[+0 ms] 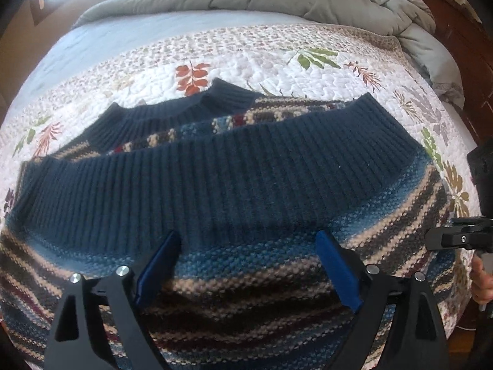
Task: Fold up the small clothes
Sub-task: 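Grasp the sweater side edge with the right tool and lift it, then fold the held side over the sweater body with the right tool, then release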
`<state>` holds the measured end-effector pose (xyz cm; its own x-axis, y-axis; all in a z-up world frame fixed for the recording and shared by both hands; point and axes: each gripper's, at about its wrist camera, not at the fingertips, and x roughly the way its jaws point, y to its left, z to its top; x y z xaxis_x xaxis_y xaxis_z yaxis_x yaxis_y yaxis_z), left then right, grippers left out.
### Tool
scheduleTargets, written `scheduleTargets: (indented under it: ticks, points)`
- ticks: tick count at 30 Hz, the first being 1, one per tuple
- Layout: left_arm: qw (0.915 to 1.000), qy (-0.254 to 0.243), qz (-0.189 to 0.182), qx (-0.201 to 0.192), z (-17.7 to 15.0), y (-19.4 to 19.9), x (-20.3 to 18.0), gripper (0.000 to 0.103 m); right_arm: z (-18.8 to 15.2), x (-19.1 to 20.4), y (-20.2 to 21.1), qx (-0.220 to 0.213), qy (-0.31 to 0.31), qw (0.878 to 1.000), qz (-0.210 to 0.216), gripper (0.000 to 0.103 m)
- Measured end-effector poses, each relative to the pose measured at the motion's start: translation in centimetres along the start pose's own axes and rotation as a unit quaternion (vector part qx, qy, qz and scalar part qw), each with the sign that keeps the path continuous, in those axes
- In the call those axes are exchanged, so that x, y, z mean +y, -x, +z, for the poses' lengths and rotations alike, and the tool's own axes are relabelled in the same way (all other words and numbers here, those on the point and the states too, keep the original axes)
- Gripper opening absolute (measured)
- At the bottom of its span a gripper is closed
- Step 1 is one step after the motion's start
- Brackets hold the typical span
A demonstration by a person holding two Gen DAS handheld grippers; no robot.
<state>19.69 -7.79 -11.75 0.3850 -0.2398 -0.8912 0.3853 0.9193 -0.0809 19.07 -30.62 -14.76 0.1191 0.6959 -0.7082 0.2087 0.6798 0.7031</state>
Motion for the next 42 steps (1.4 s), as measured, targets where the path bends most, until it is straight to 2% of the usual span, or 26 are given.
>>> scheduleTargets:
  ticks: [1, 2, 3, 4, 6, 14, 23, 27, 32, 36, 42]
  points:
    - [1.0, 0.0, 0.001, 0.0, 0.0, -0.1, 0.0, 0.092, -0.1, 0.3, -0.5, 0.019, 0.001, 1.0, 0.025, 0.041]
    - [1.0, 0.0, 0.001, 0.0, 0.0, -0.1, 0.0, 0.092, -0.2, 0.4, -0.7, 0.027, -0.003, 0.999, 0.032, 0.036]
    - [1.0, 0.001, 0.0, 0.001, 0.0, 0.0, 0.1, 0.092, -0.3, 0.8, -0.7, 0.024, 0.003, 1.0, 0.019, 0.029]
    - [1.0, 0.001, -0.001, 0.002, 0.0, 0.0, 0.2, 0.092, -0.1, 1.1, -0.7, 0.023, 0.009, 1.0, 0.012, 0.027]
    - [1.0, 0.001, 0.002, 0.004, 0.1, 0.4, 0.4, 0.092, -0.3, 1.4, -0.1, 0.018, -0.006, 0.999, 0.028, 0.022]
    - [0.9998, 0.003, 0.018, -0.003, -1.2, 2.9, 3.2, 0.092, -0.3, 2.0, 0.2, 0.012, -0.027, 0.999, 0.024, 0.021]
    - [0.9993, 0.03, -0.018, 0.015, -1.7, 1.1, 5.3, 0.1, -0.2, 2.0, -0.2, 0.014, -0.06, 0.998, 0.004, 0.021]
    - [0.9988, 0.039, -0.027, 0.012, -1.6, 2.5, 6.3, 0.094, 0.0, 3.3, 0.1, 0.01, -0.061, 0.998, -0.013, 0.02]
    - [0.9975, 0.06, -0.038, -0.001, -2.4, 5.3, 9.1, 0.094, 0.2, 5.1, 0.5, 0.006, -0.067, 0.997, -0.021, 0.02]
    - [0.9974, 0.067, 0.015, -0.023, -3.6, 7.5, 11.7, 0.094, 0.8, 7.6, 0.9, -0.005, -0.065, 0.998, -0.016, 0.02]
    - [0.9946, 0.097, 0.015, -0.032, -5.2, 9.7, 15.9, 0.094, 2.0, 12.8, 0.0, -0.011, -0.032, 0.999, -0.032, 0.02]
